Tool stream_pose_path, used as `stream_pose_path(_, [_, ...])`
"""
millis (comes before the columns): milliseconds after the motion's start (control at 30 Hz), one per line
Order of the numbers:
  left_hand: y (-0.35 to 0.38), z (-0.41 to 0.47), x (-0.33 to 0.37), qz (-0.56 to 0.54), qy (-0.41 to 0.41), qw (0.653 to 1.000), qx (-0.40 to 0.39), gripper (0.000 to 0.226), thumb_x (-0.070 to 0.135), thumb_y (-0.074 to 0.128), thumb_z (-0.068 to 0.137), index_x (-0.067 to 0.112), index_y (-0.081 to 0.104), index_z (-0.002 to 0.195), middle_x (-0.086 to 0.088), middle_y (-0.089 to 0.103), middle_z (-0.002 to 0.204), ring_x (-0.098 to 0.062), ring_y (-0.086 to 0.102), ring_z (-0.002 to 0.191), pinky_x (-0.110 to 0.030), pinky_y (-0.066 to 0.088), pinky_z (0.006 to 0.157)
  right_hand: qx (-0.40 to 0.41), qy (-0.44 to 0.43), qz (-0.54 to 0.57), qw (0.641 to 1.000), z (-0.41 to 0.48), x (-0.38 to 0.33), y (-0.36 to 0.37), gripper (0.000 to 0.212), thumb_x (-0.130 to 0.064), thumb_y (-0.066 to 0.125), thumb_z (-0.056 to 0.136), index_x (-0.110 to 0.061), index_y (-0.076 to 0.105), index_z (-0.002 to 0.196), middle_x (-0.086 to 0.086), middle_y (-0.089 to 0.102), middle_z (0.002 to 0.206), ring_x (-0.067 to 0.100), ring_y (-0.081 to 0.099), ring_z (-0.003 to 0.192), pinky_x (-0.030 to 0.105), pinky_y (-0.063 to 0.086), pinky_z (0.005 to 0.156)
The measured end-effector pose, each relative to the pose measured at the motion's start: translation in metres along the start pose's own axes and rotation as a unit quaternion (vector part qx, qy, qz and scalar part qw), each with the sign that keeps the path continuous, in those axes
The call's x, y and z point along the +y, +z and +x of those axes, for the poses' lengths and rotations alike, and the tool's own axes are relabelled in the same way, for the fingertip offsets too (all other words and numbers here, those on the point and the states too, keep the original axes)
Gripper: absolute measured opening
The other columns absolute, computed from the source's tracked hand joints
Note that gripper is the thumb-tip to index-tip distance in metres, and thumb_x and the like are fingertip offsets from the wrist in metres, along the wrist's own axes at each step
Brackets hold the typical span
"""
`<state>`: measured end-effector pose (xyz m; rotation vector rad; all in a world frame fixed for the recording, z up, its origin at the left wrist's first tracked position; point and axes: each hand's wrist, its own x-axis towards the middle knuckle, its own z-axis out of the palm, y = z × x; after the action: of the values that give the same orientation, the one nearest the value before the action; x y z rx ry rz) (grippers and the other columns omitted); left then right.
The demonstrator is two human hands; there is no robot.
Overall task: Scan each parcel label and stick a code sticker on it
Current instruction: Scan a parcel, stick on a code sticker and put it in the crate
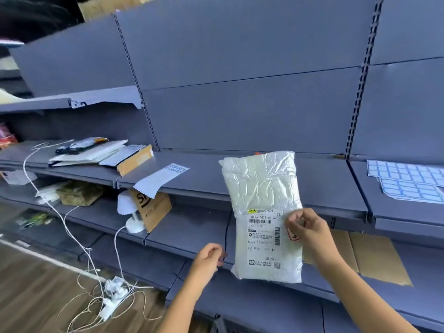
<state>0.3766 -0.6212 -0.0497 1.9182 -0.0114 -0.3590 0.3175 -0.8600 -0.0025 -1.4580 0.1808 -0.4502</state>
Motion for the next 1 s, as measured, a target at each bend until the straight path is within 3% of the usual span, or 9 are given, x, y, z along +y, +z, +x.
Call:
stream_pose_path(133, [-0.013,0.003,0.028,-0.051,0.046,0.998,0.008,0.013,0.031,0.05,0.097,0.023,0.06,0.098,0.002,0.065,0.107,-0.015,0.064,0.097,-0.026,0.049,0.082,0.003,0.0,0.032,0.999,0.011,-0.011,0.012,0.017,0.008,0.059,0.086,-0.006,0.058,0.076,0.009,0.059,0.076,0.017,0.047,0.062,0.023,0.043,0.055])
stream_pose_path(300, [-0.039,0.026,0.061,-0.083,0.129,0.988,-0.032,0.02,0.029,0.056,0.093,0.016,0.06,0.108,0.004,0.064,0.108,0.007,0.06,0.088,-0.006,0.045,0.071,0.01,-0.035,0.035,0.999,0.041,-0.031,0.053,0.014,0.006,0.06,0.087,-0.005,0.057,0.078,0.005,0.057,0.07,0.014,0.046,0.06,0.016,0.041,0.053])
stream_pose_path(433, [-0.07,0.06,0.072,-0.128,0.144,0.978,-0.083,0.046,0.041,0.074,0.078,0.019,0.055,0.113,0.006,0.068,0.109,0.0,0.066,0.092,-0.015,0.05,0.066,0.024,-0.058,0.038,0.997,0.073,-0.034,0.099,0.019,0.004,0.062,0.085,-0.01,0.06,0.074,0.002,0.058,0.07,0.017,0.049,0.065,0.026,0.044,0.06])
stream_pose_path(500, [-0.086,0.077,0.072,-0.105,0.145,0.977,-0.114,0.057,0.045,0.077,0.068,0.025,0.054,0.116,0.012,0.069,0.108,0.0,0.065,0.097,-0.017,0.052,0.073,0.037,-0.062,0.049,0.996,0.086,-0.032,0.125,0.021,0.004,0.063,0.084,-0.012,0.059,0.071,-0.002,0.062,0.071,0.018,0.052,0.068,0.032,0.045,0.066])
stream_pose_path(600, [-0.118,0.117,0.075,-0.061,0.144,0.979,-0.131,0.049,0.035,0.08,0.073,0.028,0.054,0.114,0.015,0.069,0.107,0.001,0.064,0.098,-0.021,0.052,0.085,0.058,-0.072,0.057,0.994,0.109,-0.03,0.173,0.025,0.007,0.06,0.085,-0.013,0.058,0.07,0.004,0.063,0.079,0.023,0.054,0.074,0.038,0.044,0.072])
stream_pose_path(667, [-0.134,0.142,0.079,-0.086,0.141,0.978,-0.124,0.036,0.02,0.076,0.079,0.025,0.056,0.108,0.012,0.07,0.105,0.001,0.066,0.092,-0.019,0.052,0.079,0.065,-0.082,0.057,0.993,0.122,-0.031,0.197,0.03,0.005,0.059,0.087,-0.02,0.06,0.07,0.009,0.061,0.084,0.025,0.054,0.076,0.041,0.044,0.074])
stream_pose_path(767, [-0.161,0.18,0.088,-0.114,0.154,0.973,-0.129,0.029,0.007,0.069,0.084,0.02,0.058,0.107,0.008,0.071,0.101,0.001,0.068,0.083,-0.013,0.05,0.066,0.106,-0.103,0.039,0.988,0.14,-0.027,0.225,0.017,-0.002,0.058,0.09,-0.018,0.062,0.084,0.002,0.065,0.083,0.012,0.061,0.071,0.024,0.049,0.064])
stream_pose_path(833, [-0.175,0.198,0.093,-0.118,0.168,0.97,-0.134,0.029,0.004,0.067,0.085,0.018,0.058,0.109,0.01,0.072,0.096,0.0,0.069,0.083,-0.013,0.05,0.064,0.137,-0.106,0.044,0.984,0.147,-0.017,0.233,0.01,-0.004,0.055,0.092,-0.012,0.06,0.095,-0.001,0.067,0.091,0.006,0.064,0.079,0.017,0.049,0.068])
stream_pose_path(1000, [-0.203,0.231,0.098,-0.146,0.175,0.963,-0.144,0.029,0.007,0.067,0.084,0.019,0.057,0.109,0.008,0.073,0.099,-0.007,0.07,0.088,-0.017,0.052,0.064,0.193,-0.048,0.023,0.98,0.161,0.018,0.238,0.016,-0.002,0.049,0.095,-0.012,0.054,0.084,-0.004,0.059,0.082,0.015,0.057,0.08,0.028,0.045,0.077])
